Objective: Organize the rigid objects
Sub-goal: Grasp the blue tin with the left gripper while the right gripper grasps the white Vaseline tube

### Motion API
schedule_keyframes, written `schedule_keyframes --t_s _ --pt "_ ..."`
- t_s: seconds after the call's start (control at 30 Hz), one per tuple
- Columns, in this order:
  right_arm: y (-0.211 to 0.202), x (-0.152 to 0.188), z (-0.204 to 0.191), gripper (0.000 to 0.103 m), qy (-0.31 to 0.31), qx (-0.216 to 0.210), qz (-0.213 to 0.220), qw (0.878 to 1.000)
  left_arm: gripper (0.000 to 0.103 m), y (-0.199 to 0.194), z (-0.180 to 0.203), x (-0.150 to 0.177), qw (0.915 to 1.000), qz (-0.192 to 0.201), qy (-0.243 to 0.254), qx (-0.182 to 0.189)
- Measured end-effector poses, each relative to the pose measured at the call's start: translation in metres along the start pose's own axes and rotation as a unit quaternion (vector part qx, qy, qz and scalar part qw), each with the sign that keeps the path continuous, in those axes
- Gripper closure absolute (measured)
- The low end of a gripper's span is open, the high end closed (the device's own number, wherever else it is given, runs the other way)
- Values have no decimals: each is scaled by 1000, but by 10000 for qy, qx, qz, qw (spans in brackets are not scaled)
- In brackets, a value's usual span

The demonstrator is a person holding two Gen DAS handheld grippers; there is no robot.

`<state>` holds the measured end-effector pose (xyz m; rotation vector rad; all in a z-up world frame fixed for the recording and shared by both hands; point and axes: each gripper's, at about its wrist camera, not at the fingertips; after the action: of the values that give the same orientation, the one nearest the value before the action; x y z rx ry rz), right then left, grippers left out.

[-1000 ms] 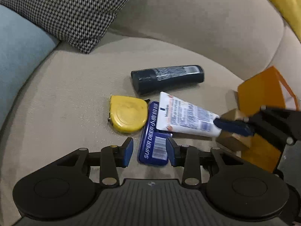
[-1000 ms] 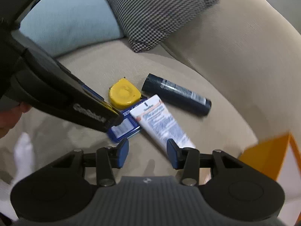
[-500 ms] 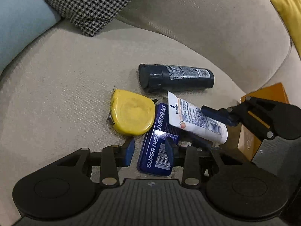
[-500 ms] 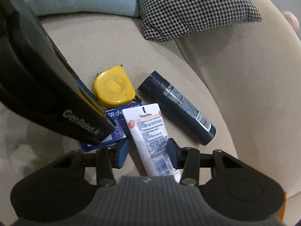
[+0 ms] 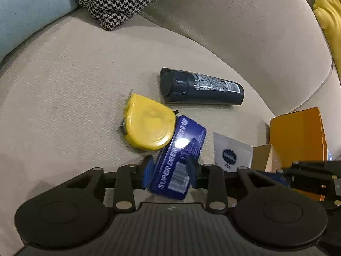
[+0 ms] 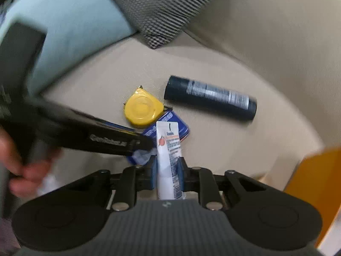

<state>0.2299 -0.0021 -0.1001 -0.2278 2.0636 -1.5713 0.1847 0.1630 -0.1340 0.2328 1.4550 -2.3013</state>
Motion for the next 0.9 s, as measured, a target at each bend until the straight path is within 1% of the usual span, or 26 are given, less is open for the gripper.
schedule_keyframes --t_s 0.03,0.13,0.23,0.27,0.33,0.4,0.47,0.5,0.57,0.67,0.77,0.83,0.87,0.9 --pt "-1 3 3 83 120 3 -23 9999 65 0 1 0 10000 -1 -13 -35" --pt "1 4 6 84 255 206 -3 9995 70 -1 5 -1 9999 24 -13 -122" --pt "7 0 11 84 451 208 -15 9988 78 -2 11 0 9996 57 101 -255" --pt "9 -2 14 84 539 208 -16 9983 87 -3 14 0 9995 61 131 -292" --pt "14 -5 20 83 752 202 -28 9970 91 -5 19 0 9991 50 226 -359" --pt "18 -7 24 83 964 110 -51 9953 99 -3 21 1 9994 -69 206 -264" --pt "19 -6 22 83 1008 102 -24 9949 103 -1 23 4 9997 -177 142 -97" --pt "19 -5 21 83 991 50 -16 9951 103 -1 23 6 9996 -224 142 -63" --pt "17 -1 20 84 1086 -102 -77 9940 103 -4 24 11 9994 -279 194 -97" --pt "16 7 20 83 1241 -228 -118 9919 103 -8 15 23 9988 -480 -95 54" --pt "15 15 22 83 1433 -344 -95 9890 101 -7 9 26 9985 -454 -277 138" --pt "15 16 25 83 1562 -414 -55 9868 92 -7 6 26 9982 -380 -402 216" --pt "15 16 27 83 1633 -447 -39 9856 76 -6 5 28 9981 -355 -462 198" --pt "13 16 28 83 1660 -460 -39 9851 67 -3 5 28 9979 -378 -494 166"
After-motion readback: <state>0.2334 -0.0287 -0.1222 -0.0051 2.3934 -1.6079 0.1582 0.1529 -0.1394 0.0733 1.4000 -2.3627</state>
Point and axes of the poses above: each gripper's, at about its wrist camera, not at the fingertips, and y roughly the way its jaws point, z to its right, x to its underside, and after that the axes turned 11 degrees about y, right-handed
